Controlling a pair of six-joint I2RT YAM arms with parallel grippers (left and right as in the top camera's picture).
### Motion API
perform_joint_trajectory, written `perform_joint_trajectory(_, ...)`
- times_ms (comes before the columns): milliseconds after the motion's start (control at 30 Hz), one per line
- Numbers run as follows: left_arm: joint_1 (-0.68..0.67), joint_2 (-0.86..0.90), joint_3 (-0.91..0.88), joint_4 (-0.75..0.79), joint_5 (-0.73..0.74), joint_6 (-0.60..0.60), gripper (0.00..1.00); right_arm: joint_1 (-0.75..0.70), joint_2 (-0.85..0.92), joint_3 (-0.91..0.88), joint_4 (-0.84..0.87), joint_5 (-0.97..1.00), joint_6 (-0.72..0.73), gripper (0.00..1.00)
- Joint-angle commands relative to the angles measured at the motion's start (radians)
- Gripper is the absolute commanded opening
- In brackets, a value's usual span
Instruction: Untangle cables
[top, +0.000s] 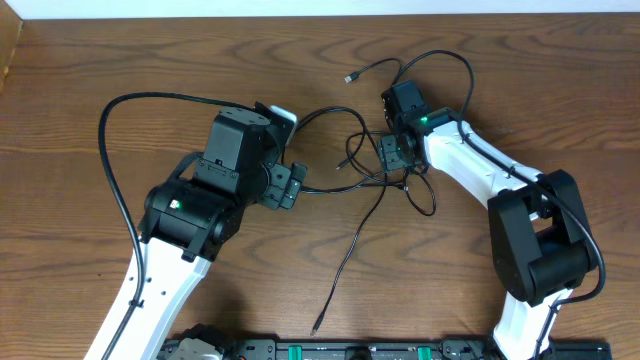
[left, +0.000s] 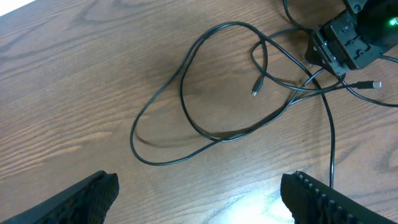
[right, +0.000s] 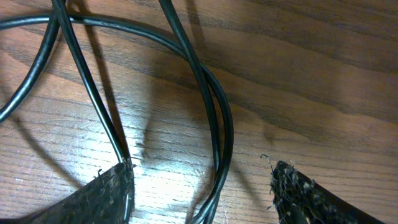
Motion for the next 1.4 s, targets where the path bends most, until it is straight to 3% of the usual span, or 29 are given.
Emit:
perform_joint_trajectory(0,0.0,0.002,0.001,-0.003,-0.001,-0.006,0.89,-0.003,0.007,-0.014,0.0,0.019,-0.003,0.7)
perform_joint_trajectory(500,0.0,0.002,0.001,-0.003,-0.001,-0.006,0.89,-0.003,0.037,-0.066,0.012,0.018,0.0,0.73)
perform_joint_trajectory(600,0.0,0.002,0.001,-0.003,-0.001,-0.006,0.89,-0.003,0.037,-0.087,0.031,0.018,0.001,0.6)
perform_joint_trajectory(733,0.0,0.002,0.001,-0.003,-0.001,-0.006,0.89,-0.003,0.037,-0.107,0.047,0.018,0.001,0.29)
perform_joint_trajectory(833,0.0,0.002,0.001,-0.003,-0.001,-0.006,0.89,-0.003,0.037,-0.11,0.048,0.018,0.001,0.18)
perform_joint_trajectory(933,0.0,0.002,0.001,-0.003,-0.001,-0.006,0.89,-0.003,0.037,-0.11,0.06,0.018,0.0,0.15)
perform_joint_trajectory(1000,0.0,0.002,0.001,-0.003,-0.001,-0.006,0.89,-0.003,0.034,-0.103,0.07,0.018,-0.005,0.01)
perform_joint_trajectory(1367,0.001,0.002,0.001,-0.003,-0.001,-0.005,0.89,-0.003,-0.106,0.212,-0.151,0.09,-0.099,0.01)
